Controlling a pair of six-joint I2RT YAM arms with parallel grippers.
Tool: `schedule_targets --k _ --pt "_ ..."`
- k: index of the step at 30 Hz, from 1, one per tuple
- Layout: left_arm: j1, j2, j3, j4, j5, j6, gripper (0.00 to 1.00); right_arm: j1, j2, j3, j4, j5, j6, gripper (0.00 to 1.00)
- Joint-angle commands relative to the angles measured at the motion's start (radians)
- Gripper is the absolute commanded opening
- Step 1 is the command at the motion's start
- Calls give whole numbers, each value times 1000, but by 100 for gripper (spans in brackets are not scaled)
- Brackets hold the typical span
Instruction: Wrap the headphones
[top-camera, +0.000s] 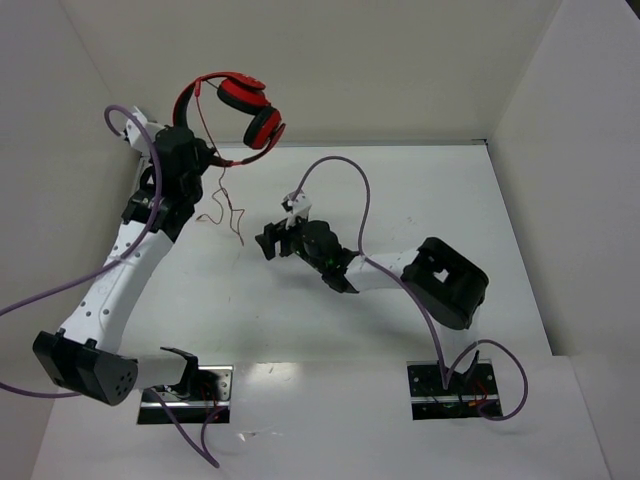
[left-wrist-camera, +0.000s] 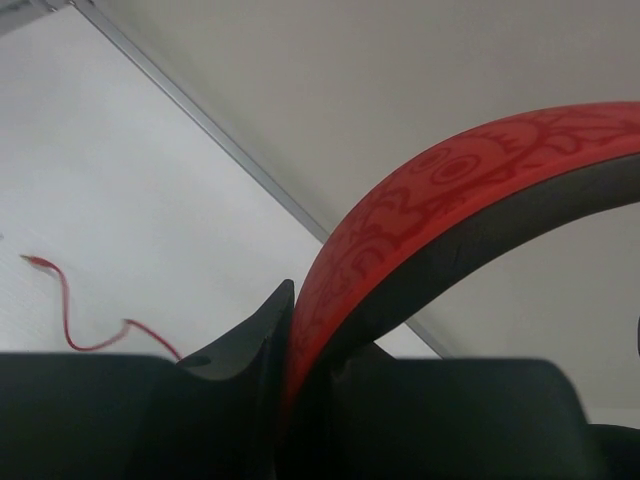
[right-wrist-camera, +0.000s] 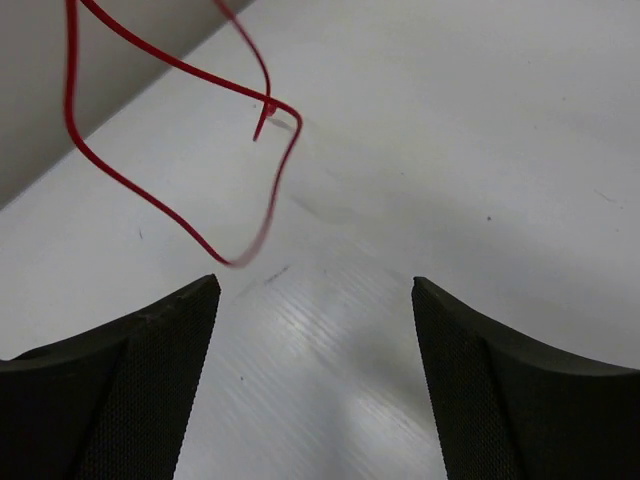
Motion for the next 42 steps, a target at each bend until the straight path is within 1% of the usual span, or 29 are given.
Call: schedule_targets --k 1,3,4,6,7,9,10,13,16,17,18,21,23,25,30,35,38,40,41,42 --pt "5 -44 56 133 -94 52 0 9 -84 -75 111 67 -26 84" --pt "5 -44 66 155 -120 74 0 9 -111 -105 134 38 -26 89" --pt "5 -44 66 155 -132 83 0 9 -133 -115 146 23 -26 95" --pt "5 -33 101 164 -141 107 0 9 -145 -116 146 -43 -26 98" --pt "5 -22 111 164 -141 107 0 9 -157 -116 134 -68 0 100" --pt "5 -11 138 164 -151 142 0 9 -170 -116 145 -132 35 100" --pt "5 1 138 173 -161 143 0 9 -170 -125 177 -151 53 100" --pt "5 10 169 164 -151 153 0 19 -147 -110 205 -146 35 100" --pt "5 19 210 155 -125 153 0 19 -102 -56 192 -87 -63 100" --pt "5 19 221 141 -124 153 0 19 -92 -44 218 -76 -96 100" --pt "5 19 230 130 -114 164 0 19 -63 -30 232 -76 -161 100" --pt "5 19 275 121 -83 164 0 19 2 58 232 -120 -256 100" --pt "5 19 321 92 -72 173 0 19 28 102 257 -151 -256 100" --pt "5 10 333 81 -62 173 0 19 66 125 301 -151 -246 100" --pt "5 -11 367 58 -51 161 0 19 148 168 311 -162 -232 100" --pt "5 -42 367 40 -42 150 0 19 198 168 350 -153 -246 100" --pt "5 -64 367 31 -20 127 0 19 226 213 361 -134 -226 100" --pt "5 -73 358 30 0 117 0 19 263 280 361 -122 -226 97" --pt "5 -83 347 30 0 117 0 19 278 309 329 -113 -226 93" --pt "5 -84 347 30 0 117 0 19 303 372 308 -113 -226 73"
